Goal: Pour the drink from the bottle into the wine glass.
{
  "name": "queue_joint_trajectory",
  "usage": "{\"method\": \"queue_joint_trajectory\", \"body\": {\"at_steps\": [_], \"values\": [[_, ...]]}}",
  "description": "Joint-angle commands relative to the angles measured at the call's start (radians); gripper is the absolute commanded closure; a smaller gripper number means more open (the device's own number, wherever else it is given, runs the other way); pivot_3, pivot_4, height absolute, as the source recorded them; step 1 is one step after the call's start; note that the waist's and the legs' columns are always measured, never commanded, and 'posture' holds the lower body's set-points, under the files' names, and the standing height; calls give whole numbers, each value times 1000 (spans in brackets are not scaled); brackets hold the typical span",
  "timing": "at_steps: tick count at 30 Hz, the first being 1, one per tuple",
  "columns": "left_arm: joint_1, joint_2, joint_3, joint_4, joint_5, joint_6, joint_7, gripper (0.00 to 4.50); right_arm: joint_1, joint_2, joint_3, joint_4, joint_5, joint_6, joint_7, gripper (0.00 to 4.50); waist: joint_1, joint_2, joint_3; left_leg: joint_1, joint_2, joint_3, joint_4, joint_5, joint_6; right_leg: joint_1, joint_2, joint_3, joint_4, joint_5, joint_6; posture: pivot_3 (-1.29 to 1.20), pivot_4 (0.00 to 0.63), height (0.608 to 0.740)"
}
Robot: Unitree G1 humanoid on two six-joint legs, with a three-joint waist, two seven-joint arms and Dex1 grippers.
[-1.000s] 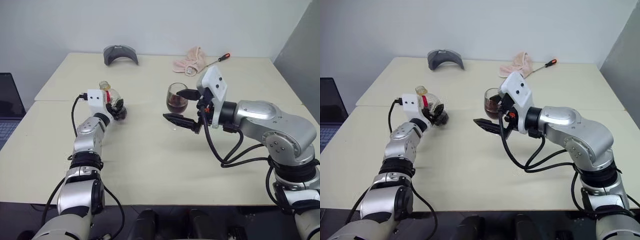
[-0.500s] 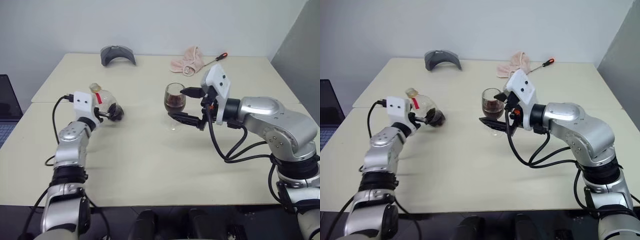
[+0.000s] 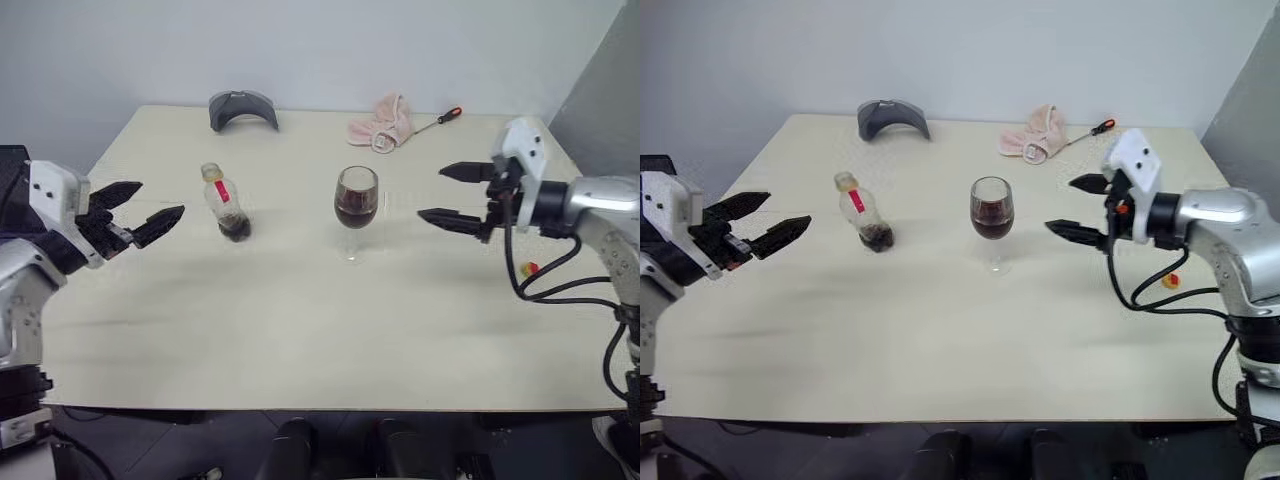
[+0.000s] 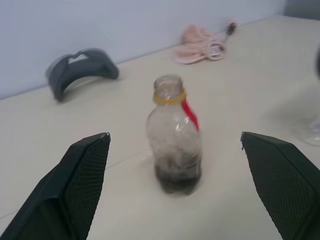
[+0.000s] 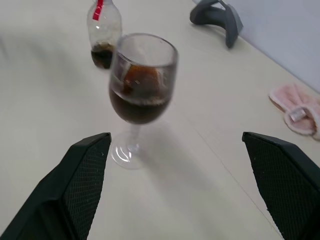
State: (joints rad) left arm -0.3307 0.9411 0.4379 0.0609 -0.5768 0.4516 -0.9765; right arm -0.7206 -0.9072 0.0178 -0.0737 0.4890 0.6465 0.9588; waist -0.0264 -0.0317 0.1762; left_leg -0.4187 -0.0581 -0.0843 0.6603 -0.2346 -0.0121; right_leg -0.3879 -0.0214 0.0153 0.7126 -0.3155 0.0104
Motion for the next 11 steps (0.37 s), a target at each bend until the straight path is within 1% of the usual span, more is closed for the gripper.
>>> {"method": "queue_joint_trajectory", "body": {"at_steps": [1, 3, 6, 11], "values": [[-36, 85, 60, -56, -85, 52, -94, 17, -29, -44, -66, 67, -7, -67, 83, 0, -2, 2, 1, 0, 0, 0, 0, 0, 0, 0, 0, 0, 0, 0, 0, 0, 150, 740], [-46, 127, 54, -49, -93, 59, -142, 17, -33, -61, -82, 113, -1, -94, 127, 0, -2, 4, 3, 0, 0, 0, -1, 0, 0, 0, 0, 0, 0, 0, 0, 0, 150, 740], [-109, 207, 40, -14, -146, 103, -263, 17, -28, -98, -86, 190, -20, -162, 218, 0, -4, 6, 4, 0, 1, 1, -1, 0, 0, 0, 0, 0, 0, 0, 0, 0, 150, 740], [-145, 243, 8, -2, -182, 146, -382, 17, -55, -84, -53, 244, -47, -217, 290, 0, -6, 10, 6, 2, 1, 3, -1, 0, 0, 0, 0, 2, 1, 0, 0, 0, 150, 740]]}}
